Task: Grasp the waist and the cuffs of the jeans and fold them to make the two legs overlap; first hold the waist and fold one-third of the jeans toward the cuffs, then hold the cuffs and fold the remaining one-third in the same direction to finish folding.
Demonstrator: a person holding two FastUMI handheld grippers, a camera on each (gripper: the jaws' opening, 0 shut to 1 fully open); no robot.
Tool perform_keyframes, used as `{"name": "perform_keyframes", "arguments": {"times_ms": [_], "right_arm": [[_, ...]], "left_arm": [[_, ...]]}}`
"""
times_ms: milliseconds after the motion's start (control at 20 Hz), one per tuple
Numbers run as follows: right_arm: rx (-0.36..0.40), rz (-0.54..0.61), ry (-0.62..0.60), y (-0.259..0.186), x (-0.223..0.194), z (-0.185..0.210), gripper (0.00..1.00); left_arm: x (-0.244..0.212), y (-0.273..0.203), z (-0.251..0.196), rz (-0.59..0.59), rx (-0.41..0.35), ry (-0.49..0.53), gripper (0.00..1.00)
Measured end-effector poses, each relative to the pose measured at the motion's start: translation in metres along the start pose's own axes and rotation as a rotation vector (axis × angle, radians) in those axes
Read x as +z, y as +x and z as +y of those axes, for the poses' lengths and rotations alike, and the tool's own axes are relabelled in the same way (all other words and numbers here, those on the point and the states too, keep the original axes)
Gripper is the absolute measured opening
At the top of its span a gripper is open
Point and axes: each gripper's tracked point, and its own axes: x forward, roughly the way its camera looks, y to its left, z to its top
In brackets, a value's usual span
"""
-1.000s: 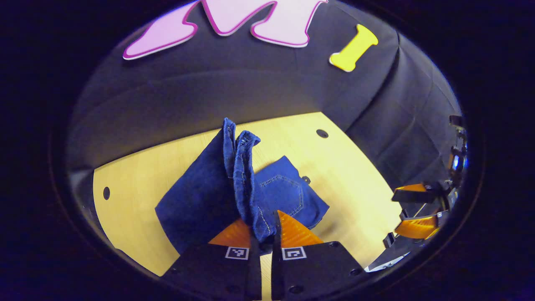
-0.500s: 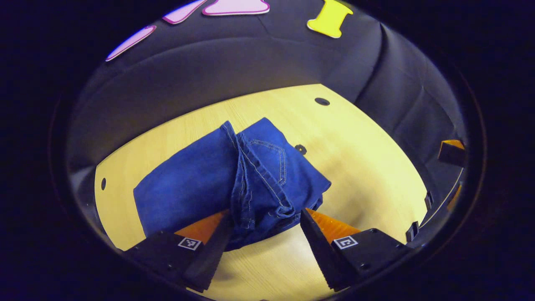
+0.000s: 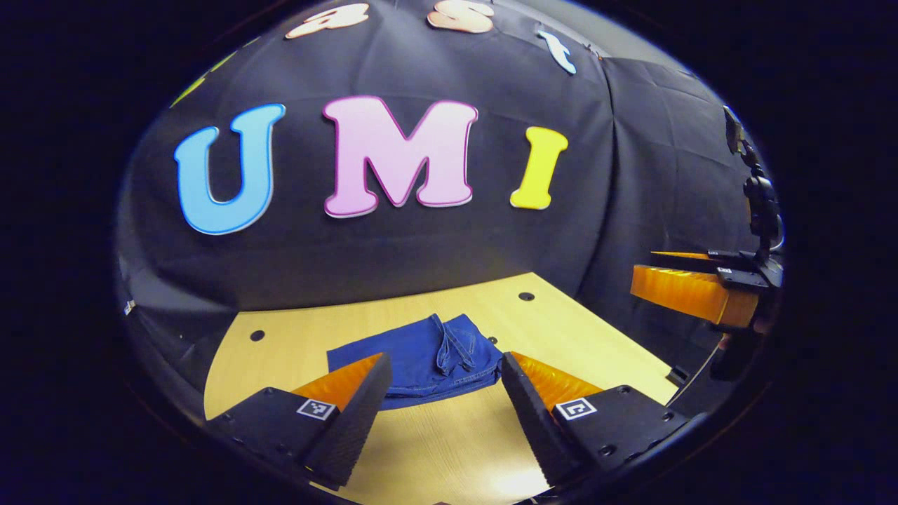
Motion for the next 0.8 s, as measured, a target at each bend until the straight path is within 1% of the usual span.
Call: {"name": "perform_keyframes", "arguments": {"times_ms": [150, 200, 300, 350, 400, 500, 600, 650, 700, 800], "right_arm": [[-0.022, -0.089, -0.031, -0.051, 0.033, 0.025, 0.95], [-0.015, -0.112, -0.042, -0.070, 0.042, 0.035, 0.94], [0.004, -0.145, -0.071, -0.102, 0.054, 0.054, 0.95], [0.018, -0.153, -0.086, -0.115, 0.057, 0.061, 0.95], [0.027, -0.156, -0.098, -0.127, 0.059, 0.068, 0.95], [0.042, -0.170, -0.109, -0.147, 0.066, 0.075, 0.94], [0.038, -0.189, -0.116, -0.163, 0.077, 0.077, 0.95], [0.034, -0.197, -0.122, -0.168, 0.081, 0.077, 1.00], [0.030, -0.201, -0.127, -0.169, 0.084, 0.076, 0.95], [0.008, -0.206, -0.126, -0.170, 0.087, 0.070, 0.95]], "left_arm": [[0.018, -0.077, 0.014, -0.128, 0.082, 0.009, 0.97], [0.024, -0.099, 0.015, -0.168, 0.101, 0.021, 0.97], [0.026, -0.134, 0.006, -0.209, 0.120, 0.022, 0.97], [0.025, -0.147, 0.002, -0.218, 0.124, 0.011, 0.94], [0.024, -0.161, -0.002, -0.220, 0.127, -0.007, 0.98], [0.027, -0.179, -0.009, -0.243, 0.122, -0.032, 0.98], [0.031, -0.192, -0.012, -0.266, 0.120, -0.025, 0.98], [0.032, -0.197, -0.014, -0.268, 0.118, -0.015, 0.98], [0.033, -0.200, -0.014, -0.265, 0.116, -0.010, 0.98], [0.034, -0.196, -0.015, -0.266, 0.117, -0.006, 0.98]]}}
